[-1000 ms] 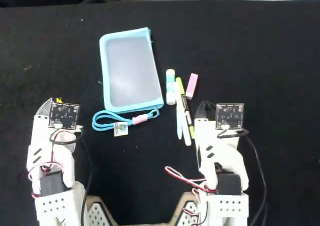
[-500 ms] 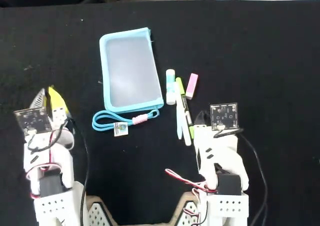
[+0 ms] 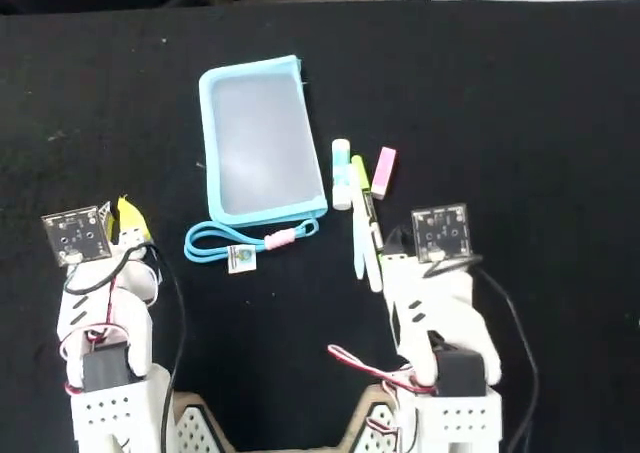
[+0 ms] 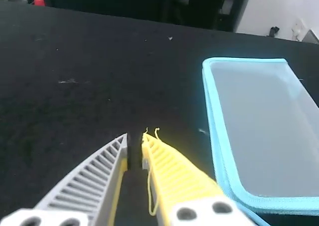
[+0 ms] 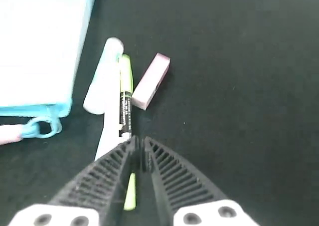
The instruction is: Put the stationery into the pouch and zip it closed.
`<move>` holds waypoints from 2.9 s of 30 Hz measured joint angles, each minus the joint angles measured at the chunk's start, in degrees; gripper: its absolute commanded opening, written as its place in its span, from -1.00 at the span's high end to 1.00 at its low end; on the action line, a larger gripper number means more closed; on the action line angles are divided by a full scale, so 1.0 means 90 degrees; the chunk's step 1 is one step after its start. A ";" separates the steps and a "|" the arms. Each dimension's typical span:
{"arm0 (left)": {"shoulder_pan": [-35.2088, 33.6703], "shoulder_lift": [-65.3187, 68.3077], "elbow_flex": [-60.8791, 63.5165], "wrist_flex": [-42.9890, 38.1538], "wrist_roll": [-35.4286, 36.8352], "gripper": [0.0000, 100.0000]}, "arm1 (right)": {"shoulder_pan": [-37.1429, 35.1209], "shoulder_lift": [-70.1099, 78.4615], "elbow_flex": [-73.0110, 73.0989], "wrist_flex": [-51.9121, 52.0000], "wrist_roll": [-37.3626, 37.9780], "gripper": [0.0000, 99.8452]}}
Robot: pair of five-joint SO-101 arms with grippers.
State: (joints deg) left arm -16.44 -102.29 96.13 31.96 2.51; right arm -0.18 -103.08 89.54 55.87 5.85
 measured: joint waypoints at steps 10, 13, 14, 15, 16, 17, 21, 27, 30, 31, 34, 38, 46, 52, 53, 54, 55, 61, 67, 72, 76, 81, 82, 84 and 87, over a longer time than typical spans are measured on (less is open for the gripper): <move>0.0000 0.0000 0.0010 0.0000 -0.0039 0.88 | 0.0000 0.0000 -0.2168 0.0244 0.1065 0.98; 0.0000 0.0000 0.0010 0.0000 -0.0049 0.88 | 0.0000 0.0000 -0.2999 0.0410 0.1162 0.98; 0.0000 0.0000 0.0010 0.0000 -0.0049 0.88 | 0.0000 0.0000 -0.3253 0.0469 0.1162 0.98; 0.0000 0.0000 0.0010 0.0000 -0.0049 0.88 | 0.0000 0.0000 -0.3516 0.0537 0.1162 0.98; 0.0000 0.0000 0.0010 0.0000 -0.0049 0.88 | 0.0000 0.0000 -0.3761 0.0615 0.1162 0.98; 0.0000 0.0000 0.0010 0.0000 -0.0049 0.88 | 0.0000 0.0000 -0.3995 0.0694 0.1172 0.98; 0.0000 0.0000 0.0010 0.0000 -0.0049 0.88 | -0.0313 0.0830 -0.4708 0.1026 0.1172 0.98; 0.0000 0.0000 0.0010 0.0000 -0.0049 0.88 | -0.1016 0.2784 -0.4894 0.1270 0.1143 0.98; 0.0000 0.0000 0.0010 0.0000 -0.0049 0.88 | -0.1358 0.3692 -0.4796 0.1123 0.0606 0.98; 0.0000 0.0000 0.0010 0.0000 -0.0049 0.88 | -0.1524 0.3956 -0.4679 0.0977 0.0361 0.98; 0.0000 0.0000 0.0010 0.0000 -0.0049 0.88 | -0.2168 0.4698 -0.4044 0.0303 -0.0264 0.98; 0.0000 0.0000 0.0010 0.0000 -0.0049 0.88 | -0.3028 0.5490 -0.2940 -0.1192 -0.0440 0.98; 0.0000 0.0000 0.0010 0.0000 -0.0049 0.88 | -0.3497 0.6799 -0.2501 -0.2755 -0.1162 0.80; 0.0000 0.0000 0.0010 0.0000 -0.0049 0.88 | -0.3546 0.8322 -0.3087 -0.2813 -0.1963 0.74; 0.0000 0.0000 0.0010 0.0000 -0.0049 0.88 | -0.3565 0.8576 -0.3223 -0.2813 -0.2022 0.75; 0.0000 0.0000 0.0010 0.0000 -0.0049 0.88 | -0.3604 0.8830 -0.3389 -0.2813 -0.2061 0.75; 0.0000 0.0000 0.0010 0.0000 -0.0049 0.88 | -0.3653 0.9074 -0.3556 -0.2813 -0.2120 0.74; 0.0049 0.0000 0.0010 0.0000 -0.0049 0.88 | -0.3751 1.0374 -0.4728 -0.2813 -0.3438 0.63; 0.0244 0.0000 0.0010 0.0000 -0.0049 0.88 | -0.3751 1.1360 -0.5636 -0.2549 -0.4181 0.64; 0.0440 0.0000 0.0010 0.0000 -0.0049 0.88 | -0.3751 1.1497 -0.6486 -0.1260 -0.4200 0.64; 0.0449 0.0000 0.0010 0.0000 -0.0049 0.88 | -0.3751 1.1575 -0.7013 0.0000 -0.4200 0.63; 0.0449 0.0000 0.0010 0.0000 -0.0049 0.88 | -0.3751 1.2112 -0.7170 0.0332 -0.4200 0.64; 0.0449 0.0000 0.0010 0.0000 -0.0049 0.88 | -0.3751 1.2230 -0.7287 0.0352 -0.4200 0.64; 0.0449 0.0000 0.0010 0.0000 -0.0049 0.88 | -0.3751 1.2376 -0.7492 0.0391 -0.4210 0.64; 0.0449 0.0000 0.0010 0.0000 -0.0049 0.88 | -0.3751 1.2464 -0.7668 0.0391 -0.4308 0.64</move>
State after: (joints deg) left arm -12.40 -102.29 96.22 31.96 2.07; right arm -33.93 9.10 20.53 59.38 -32.92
